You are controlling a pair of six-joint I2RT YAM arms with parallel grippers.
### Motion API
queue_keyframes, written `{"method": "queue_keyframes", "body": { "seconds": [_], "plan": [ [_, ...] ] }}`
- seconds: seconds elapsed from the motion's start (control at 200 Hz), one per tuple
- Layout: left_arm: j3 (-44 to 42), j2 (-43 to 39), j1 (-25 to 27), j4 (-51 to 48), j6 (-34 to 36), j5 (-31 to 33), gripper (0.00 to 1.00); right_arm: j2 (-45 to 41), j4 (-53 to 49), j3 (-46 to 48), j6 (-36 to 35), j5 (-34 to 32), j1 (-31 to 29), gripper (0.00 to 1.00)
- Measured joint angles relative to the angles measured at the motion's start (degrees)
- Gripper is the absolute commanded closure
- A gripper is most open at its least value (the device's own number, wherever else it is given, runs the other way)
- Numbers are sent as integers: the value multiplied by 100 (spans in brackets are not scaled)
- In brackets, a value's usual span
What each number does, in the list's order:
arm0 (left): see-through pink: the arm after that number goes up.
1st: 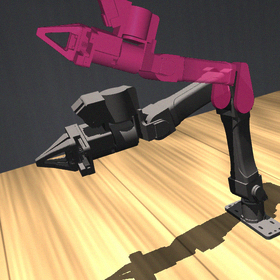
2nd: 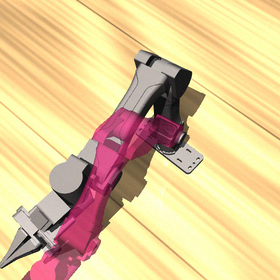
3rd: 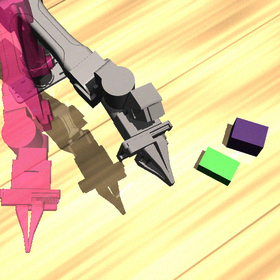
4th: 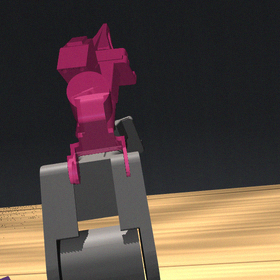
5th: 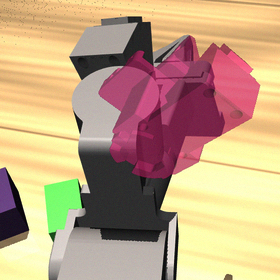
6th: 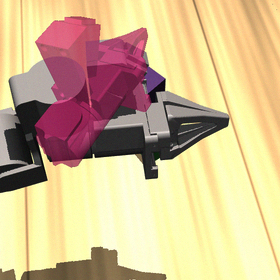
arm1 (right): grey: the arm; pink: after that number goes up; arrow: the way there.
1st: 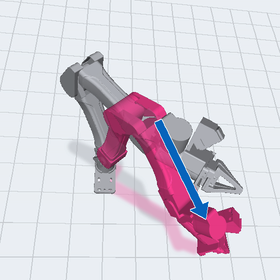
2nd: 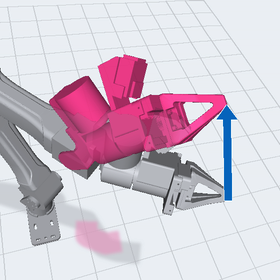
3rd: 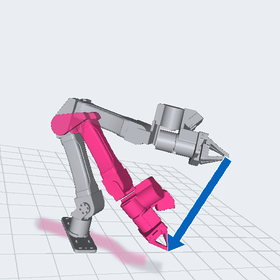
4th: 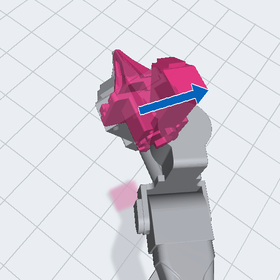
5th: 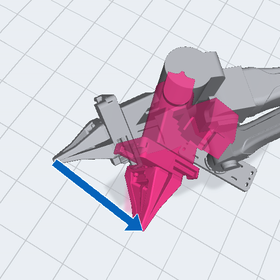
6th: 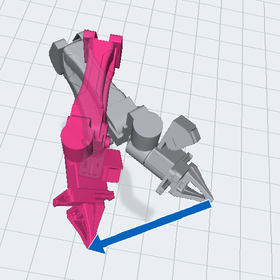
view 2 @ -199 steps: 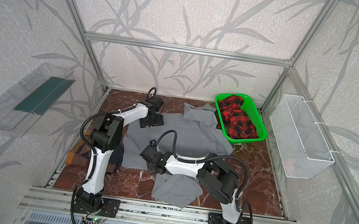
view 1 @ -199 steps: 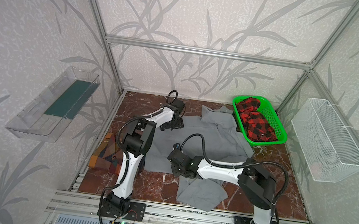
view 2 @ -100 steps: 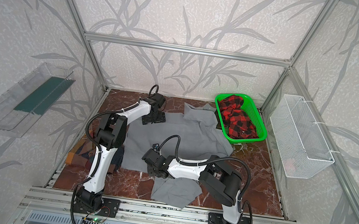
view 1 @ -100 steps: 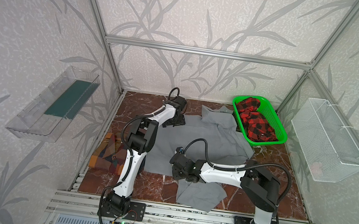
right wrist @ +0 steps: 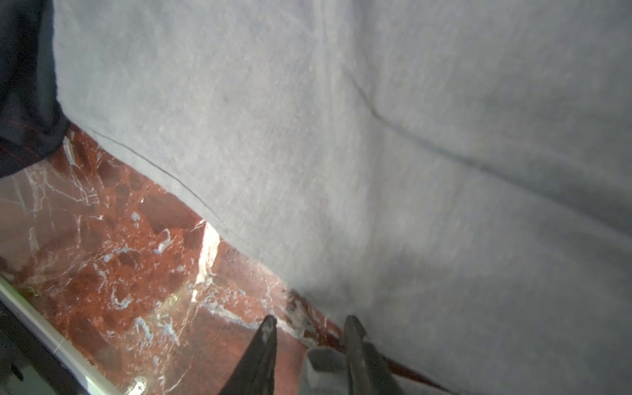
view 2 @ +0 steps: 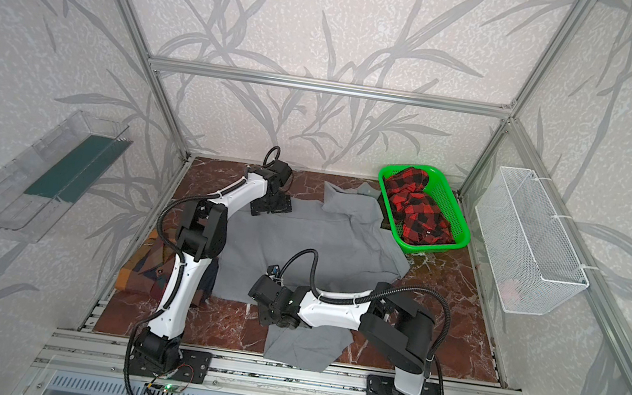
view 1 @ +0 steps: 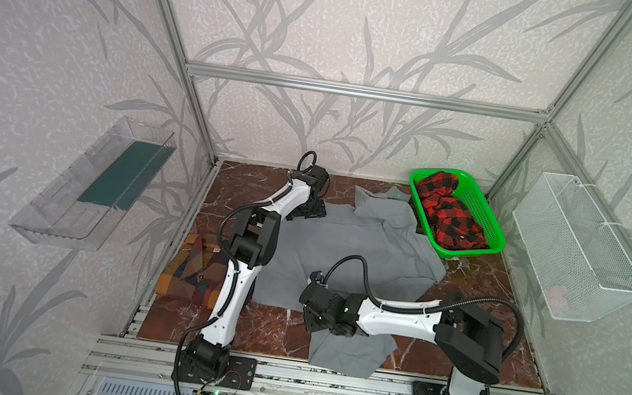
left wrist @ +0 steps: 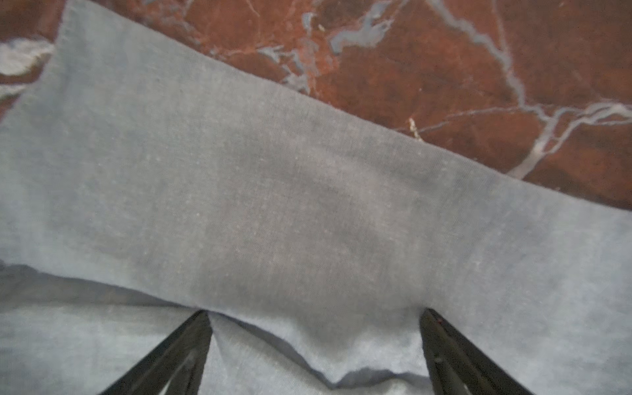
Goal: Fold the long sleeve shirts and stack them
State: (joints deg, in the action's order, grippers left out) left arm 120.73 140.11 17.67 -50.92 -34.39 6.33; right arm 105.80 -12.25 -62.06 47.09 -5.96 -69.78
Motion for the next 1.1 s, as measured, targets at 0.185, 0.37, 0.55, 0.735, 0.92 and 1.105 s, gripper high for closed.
{"method": "queue_keyframes", "body": {
  "seconds": [0.185,0.37,0.55,0.735,0.92,1.105],
  "plan": [
    [-131,-81,-13,33,2,-22,4,437,-28,-1080,-216,74,-20,67],
    [-160,-94,-22,24,28,-33,4,1137,256,-1869,-328,72,-28,68],
    [-160,-96,-31,17,37,-46,4,1727,428,-2070,-308,-66,-31,69],
    [-149,-96,-74,-9,72,-68,4,1759,455,-2085,-232,-155,-61,70],
    [175,4,-166,-256,164,-85,4,1591,728,-1727,-13,-192,-245,70],
    [922,380,-221,-516,293,-90,3,1469,671,-1606,138,-212,-682,70]
  ]
}}
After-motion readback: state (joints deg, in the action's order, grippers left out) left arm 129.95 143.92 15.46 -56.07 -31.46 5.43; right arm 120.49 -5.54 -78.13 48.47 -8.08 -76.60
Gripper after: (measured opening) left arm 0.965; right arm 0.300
